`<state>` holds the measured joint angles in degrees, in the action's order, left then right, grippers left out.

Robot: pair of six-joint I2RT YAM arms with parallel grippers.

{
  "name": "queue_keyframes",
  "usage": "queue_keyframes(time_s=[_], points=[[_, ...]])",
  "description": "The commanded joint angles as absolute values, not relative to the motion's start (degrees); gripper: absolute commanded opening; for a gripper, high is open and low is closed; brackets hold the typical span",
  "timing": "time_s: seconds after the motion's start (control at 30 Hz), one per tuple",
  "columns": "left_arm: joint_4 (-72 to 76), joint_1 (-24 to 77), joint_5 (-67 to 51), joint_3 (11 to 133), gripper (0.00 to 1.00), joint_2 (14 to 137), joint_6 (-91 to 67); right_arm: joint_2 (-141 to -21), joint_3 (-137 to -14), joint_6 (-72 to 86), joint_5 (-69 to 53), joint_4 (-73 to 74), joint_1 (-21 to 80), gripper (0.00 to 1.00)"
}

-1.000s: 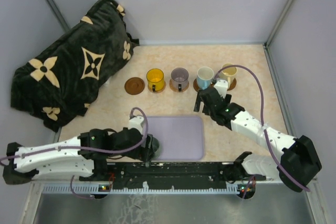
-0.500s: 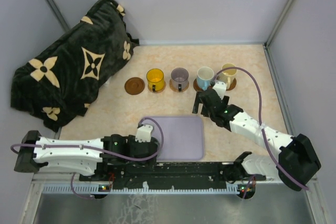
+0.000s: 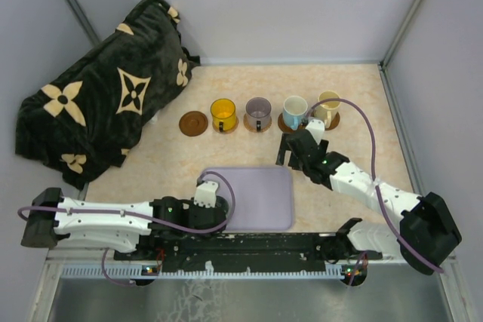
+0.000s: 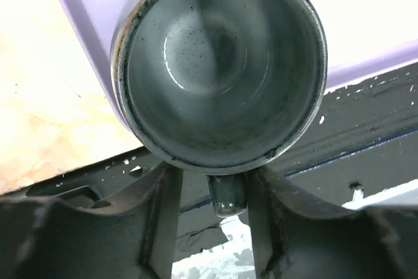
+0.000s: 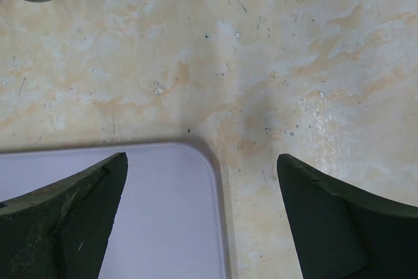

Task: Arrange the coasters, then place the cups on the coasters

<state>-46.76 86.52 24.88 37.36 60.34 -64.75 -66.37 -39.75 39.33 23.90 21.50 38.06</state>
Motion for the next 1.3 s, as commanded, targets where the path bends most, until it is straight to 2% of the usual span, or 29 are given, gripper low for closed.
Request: queue_keyframes(time_s=[0.0,0.23,0.37,0.63,0.83,1.0,1.27], points=[[-44.83,86.84,26.72,36.36,0.42,59.68,-65.91,-64.94,-39.90,40.31,23.82,18.82,37.79,0.97],[-42.72,86.84,26.57,36.24,0.05,60.62,-65.57,-64.50,-39.56,40.34,23.72,18.88,37.82,0.97],[-43.84,86.82,28.21,38.49,0.01,61.37,-64.66,-64.39,-39.38,40.28,23.64,18.82,37.82,0.97],[-50.94,86.84,41.82,47.02,0.00,60.77,-62.31,-63.64,-38.55,40.27,23.81,18.67,37.84,0.96],[-53.13,83.76,48.03,49.53,0.06,59.39,-60.77,-62.62,-37.81,40.31,24.50,18.85,37.81,0.96],[-48.45,74.87,44.88,48.26,0.12,56.49,-52.77,-62.04,-37.72,40.02,25.54,19.63,37.79,0.95],[-30.71,52.86,37.79,45.27,0.16,53.82,-31.32,-59.20,-38.57,39.72,30.17,23.21,37.81,0.95]])
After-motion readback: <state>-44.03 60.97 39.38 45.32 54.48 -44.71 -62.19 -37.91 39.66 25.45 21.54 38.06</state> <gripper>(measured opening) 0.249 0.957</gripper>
